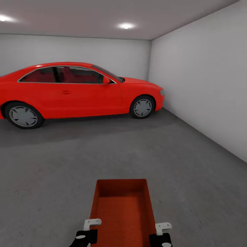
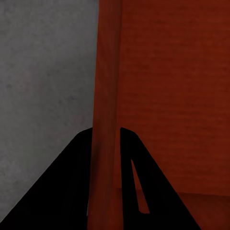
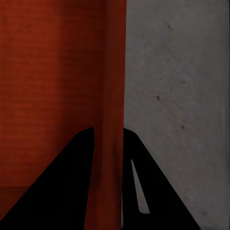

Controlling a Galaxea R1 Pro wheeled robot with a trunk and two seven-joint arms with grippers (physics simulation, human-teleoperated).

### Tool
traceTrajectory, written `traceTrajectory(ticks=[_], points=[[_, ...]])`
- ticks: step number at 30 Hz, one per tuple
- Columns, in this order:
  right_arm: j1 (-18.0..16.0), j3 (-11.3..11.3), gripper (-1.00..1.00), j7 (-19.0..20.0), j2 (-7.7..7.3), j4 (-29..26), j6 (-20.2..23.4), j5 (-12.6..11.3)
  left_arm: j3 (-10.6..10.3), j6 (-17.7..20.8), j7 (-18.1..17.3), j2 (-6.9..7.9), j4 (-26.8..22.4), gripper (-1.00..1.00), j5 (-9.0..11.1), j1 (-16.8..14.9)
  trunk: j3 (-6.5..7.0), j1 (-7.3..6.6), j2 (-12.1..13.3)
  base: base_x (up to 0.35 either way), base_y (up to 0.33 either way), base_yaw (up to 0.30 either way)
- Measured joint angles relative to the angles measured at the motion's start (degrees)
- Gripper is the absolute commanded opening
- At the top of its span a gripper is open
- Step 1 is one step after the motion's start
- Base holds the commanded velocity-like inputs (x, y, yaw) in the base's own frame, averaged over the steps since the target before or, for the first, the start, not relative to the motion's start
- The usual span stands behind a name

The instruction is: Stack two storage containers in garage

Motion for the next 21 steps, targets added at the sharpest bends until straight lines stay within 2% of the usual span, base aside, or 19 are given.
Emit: traceTrajectory(ticks=[21], points=[[0.0, -0.03, -1.0, 0.01, 0.0, 0.0, 0.0, 0.03, -0.01, 0.0, 0.02, -0.01, -0.01, -1.0, 0.02, 0.0, 0.0, 0.0, 0.0, 0.0, 0.0, -0.288]])
